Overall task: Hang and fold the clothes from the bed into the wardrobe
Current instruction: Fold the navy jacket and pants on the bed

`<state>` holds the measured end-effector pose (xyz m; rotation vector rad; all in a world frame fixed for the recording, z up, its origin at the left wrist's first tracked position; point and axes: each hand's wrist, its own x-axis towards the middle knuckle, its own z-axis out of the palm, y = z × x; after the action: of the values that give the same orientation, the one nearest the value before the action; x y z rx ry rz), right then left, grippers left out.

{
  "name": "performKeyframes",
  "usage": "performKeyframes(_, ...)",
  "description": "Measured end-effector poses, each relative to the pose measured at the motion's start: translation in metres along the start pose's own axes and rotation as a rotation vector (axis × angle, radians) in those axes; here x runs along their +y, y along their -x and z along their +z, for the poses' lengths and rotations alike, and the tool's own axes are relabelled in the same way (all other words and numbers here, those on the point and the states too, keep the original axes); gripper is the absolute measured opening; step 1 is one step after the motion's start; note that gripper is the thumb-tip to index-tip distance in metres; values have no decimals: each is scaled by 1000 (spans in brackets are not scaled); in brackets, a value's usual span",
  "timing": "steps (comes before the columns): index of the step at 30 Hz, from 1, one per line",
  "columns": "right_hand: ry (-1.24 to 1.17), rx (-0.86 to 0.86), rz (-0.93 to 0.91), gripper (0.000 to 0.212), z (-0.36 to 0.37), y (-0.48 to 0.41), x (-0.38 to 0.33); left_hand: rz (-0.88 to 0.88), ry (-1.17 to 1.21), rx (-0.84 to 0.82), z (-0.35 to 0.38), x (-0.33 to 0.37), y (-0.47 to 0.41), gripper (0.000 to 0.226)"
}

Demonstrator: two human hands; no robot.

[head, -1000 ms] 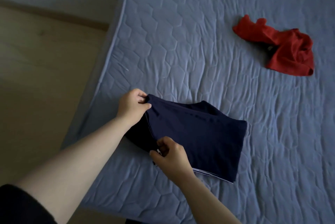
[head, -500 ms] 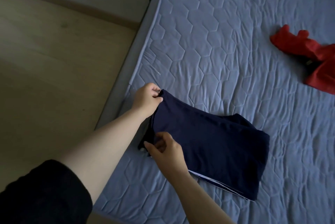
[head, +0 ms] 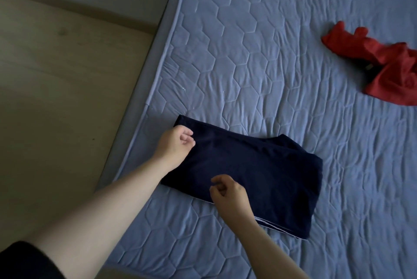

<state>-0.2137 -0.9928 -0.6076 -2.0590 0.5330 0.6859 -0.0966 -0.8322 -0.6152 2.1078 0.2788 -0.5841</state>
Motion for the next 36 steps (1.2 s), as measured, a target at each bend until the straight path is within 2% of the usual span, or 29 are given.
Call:
performKeyframes(5,69,56,10,18,-50,-5,27,-17,-8,7,37,15,30,16)
performKeyframes(10,224,36,-45,16,-97,-18,47,-115,102,47,78,16,58,15)
performKeyframes(15,363,-73,-92,19,-135,-41,49,-301,343,84,127,2,93,10)
performKeyframes(18,457,-124,-146,21,-149,-60,42,-445,527,161,158,-9,109,10)
performKeyframes(21,561,-151,-221,26,-154,-82,33,-536,597,227,182,-18,121,12)
performKeyframes(27,740,-168,-381,52,-144,-117,15,-758,680,327,214,-31,133,37)
performKeyframes(30,777,-196,-367,53,-136,-133,10,-792,804,299,226,-33,131,50)
performKeyframes(34,860,-190,-348,55,-129,-150,12,-760,952,300,240,-34,125,19)
performKeyframes(36,899,-164,-343,56,-129,-158,16,-731,1053,301,246,-33,122,16)
